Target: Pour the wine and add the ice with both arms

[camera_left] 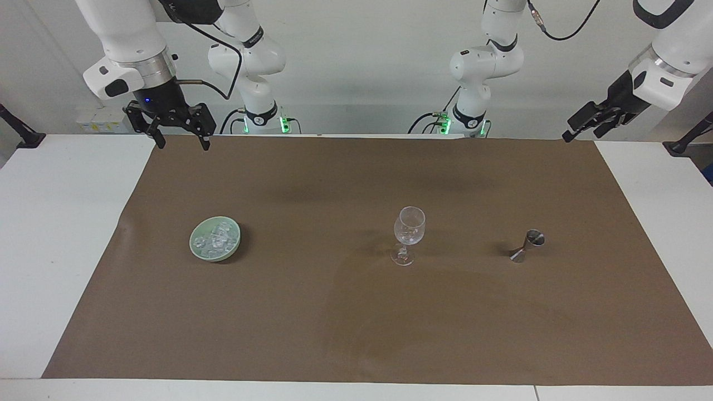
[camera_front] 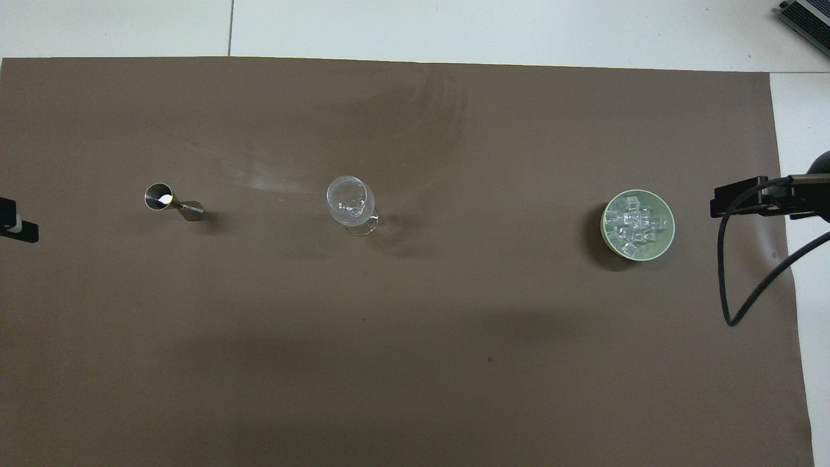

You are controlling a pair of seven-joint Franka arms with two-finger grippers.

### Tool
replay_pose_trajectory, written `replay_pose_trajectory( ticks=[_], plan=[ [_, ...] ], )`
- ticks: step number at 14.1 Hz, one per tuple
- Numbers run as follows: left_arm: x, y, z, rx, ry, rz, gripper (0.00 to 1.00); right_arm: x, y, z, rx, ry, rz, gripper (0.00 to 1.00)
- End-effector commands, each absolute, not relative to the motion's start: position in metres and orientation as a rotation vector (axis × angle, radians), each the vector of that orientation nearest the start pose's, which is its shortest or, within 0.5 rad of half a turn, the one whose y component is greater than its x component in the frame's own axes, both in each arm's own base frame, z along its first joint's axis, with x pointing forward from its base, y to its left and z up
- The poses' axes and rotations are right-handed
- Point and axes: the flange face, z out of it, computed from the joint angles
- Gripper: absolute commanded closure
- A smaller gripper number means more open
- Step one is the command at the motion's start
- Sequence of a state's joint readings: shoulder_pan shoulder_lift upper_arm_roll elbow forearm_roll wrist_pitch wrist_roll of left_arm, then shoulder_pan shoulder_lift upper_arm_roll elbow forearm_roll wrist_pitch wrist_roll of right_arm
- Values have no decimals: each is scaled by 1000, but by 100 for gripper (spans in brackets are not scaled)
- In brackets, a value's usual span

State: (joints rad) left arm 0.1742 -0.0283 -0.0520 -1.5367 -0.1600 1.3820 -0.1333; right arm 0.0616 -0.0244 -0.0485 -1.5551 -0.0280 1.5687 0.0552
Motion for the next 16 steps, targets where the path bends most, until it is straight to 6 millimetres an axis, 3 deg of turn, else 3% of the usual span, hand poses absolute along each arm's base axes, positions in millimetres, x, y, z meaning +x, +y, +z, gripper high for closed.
replay_pose_trajectory(
  ticks=[1,6,11,13,16],
  plan=[
    [517,39,644,-3275,-419,211,0,540,5,646,-3158,88,-47,0],
    [520,39,647,-3299,-430,195,0,540,5,646,-3158,88,-47,0],
    [518,66,645,-3354,-667,230,0,540,5,646,-3158,88,-47,0],
    [520,84,633,-3383,-779,283,0,540,5,646,-3158,88,-47,0],
    [523,119,596,-3390,-1006,407,0,540,5,646,-3158,88,-47,0]
  ],
)
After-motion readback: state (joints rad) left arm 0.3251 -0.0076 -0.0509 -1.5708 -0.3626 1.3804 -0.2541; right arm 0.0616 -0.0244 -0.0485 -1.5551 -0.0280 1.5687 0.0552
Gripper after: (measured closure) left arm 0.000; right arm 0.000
